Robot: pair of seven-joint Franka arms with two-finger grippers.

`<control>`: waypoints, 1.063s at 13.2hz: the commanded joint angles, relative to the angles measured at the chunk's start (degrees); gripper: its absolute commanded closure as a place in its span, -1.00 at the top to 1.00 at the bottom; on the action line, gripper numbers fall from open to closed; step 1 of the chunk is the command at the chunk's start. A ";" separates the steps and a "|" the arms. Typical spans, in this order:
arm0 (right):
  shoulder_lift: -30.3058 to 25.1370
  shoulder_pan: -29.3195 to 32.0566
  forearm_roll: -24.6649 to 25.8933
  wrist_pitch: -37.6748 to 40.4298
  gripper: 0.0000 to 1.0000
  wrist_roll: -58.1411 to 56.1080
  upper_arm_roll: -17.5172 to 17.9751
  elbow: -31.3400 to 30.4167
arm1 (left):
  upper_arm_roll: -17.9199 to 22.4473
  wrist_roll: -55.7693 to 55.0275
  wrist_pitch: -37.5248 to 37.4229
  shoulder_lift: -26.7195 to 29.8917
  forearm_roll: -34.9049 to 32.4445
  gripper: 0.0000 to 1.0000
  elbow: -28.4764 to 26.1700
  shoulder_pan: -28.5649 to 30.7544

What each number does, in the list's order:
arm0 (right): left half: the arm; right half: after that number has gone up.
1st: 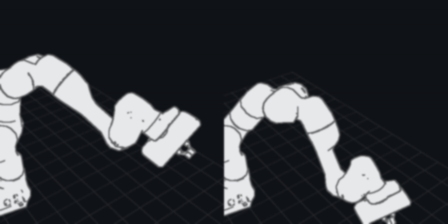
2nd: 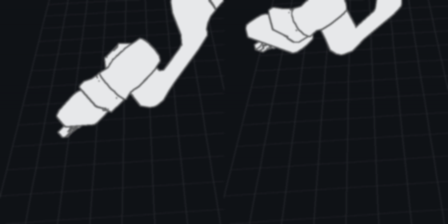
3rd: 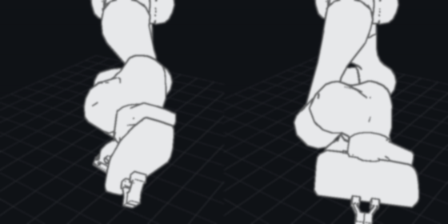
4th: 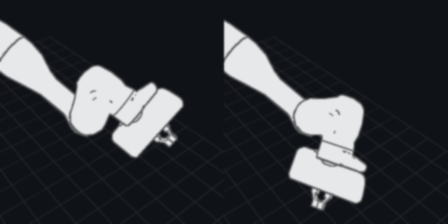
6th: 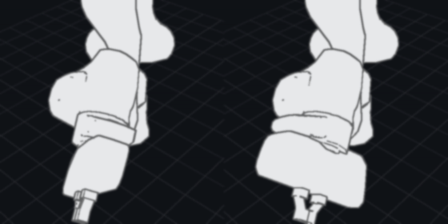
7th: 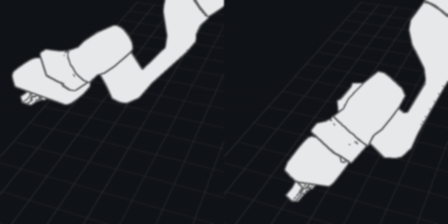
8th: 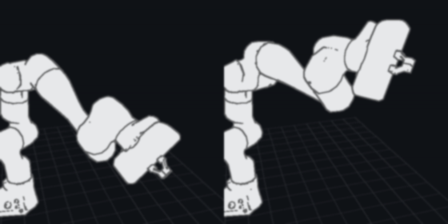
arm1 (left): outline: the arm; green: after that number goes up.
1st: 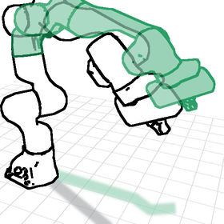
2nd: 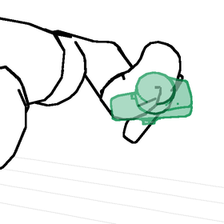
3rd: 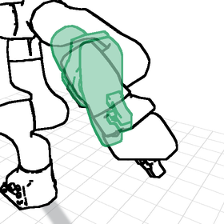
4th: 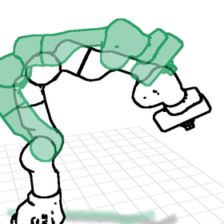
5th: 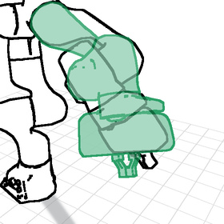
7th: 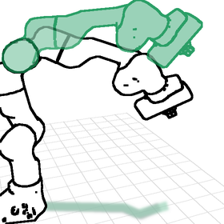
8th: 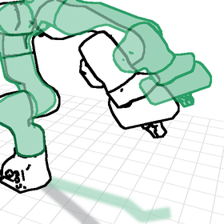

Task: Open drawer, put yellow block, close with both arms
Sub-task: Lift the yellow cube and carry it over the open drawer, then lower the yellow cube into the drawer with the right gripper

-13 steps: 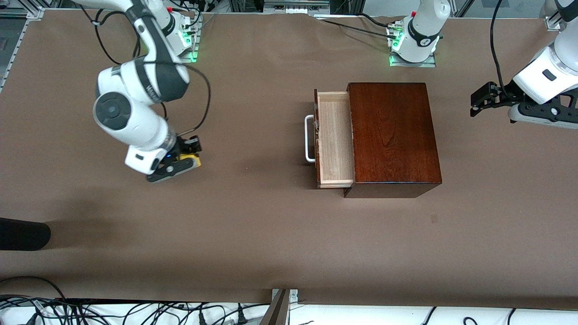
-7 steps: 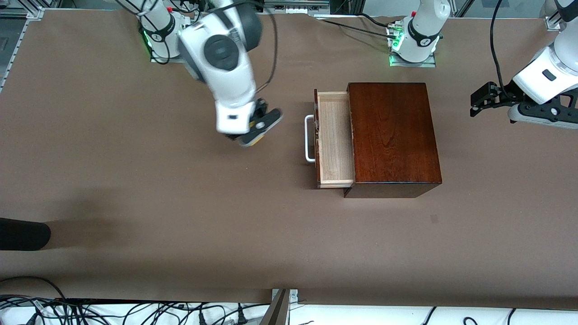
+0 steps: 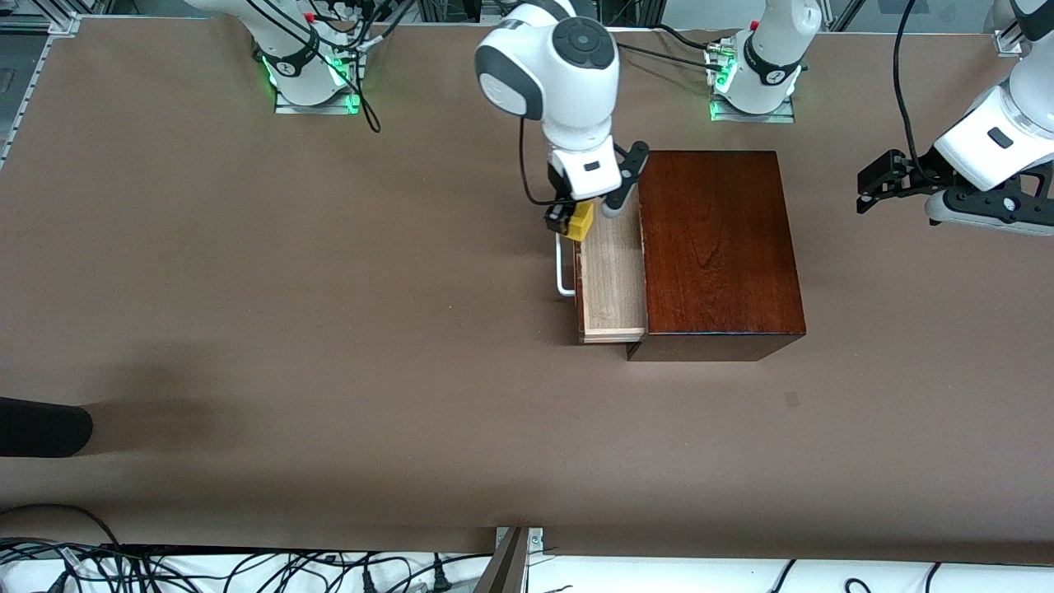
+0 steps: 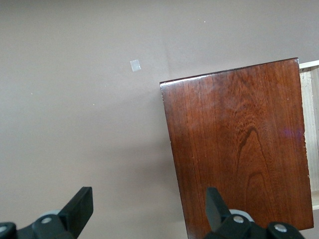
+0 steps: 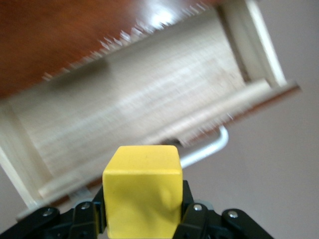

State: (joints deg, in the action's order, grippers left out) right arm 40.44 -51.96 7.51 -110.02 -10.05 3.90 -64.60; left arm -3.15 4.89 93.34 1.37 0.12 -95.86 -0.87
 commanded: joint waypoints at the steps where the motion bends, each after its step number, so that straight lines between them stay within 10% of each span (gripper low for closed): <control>1: 5.08 -2.00 0.75 0.60 -1.00 -5.05 -0.91 7.46 | 0.16 0.65 -1.58 -1.11 0.50 1.00 2.44 -0.27; 14: 9.75 -4.55 5.41 -3.53 -1.00 -15.96 -1.09 8.53 | 0.25 0.74 -1.58 -1.11 0.50 1.00 2.35 -0.27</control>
State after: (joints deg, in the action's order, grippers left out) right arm 48.77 -55.97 11.80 -113.88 -23.99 3.23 -58.35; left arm -3.14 4.89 93.33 1.32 0.12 -95.82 -0.87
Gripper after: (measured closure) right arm 0.445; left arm 0.000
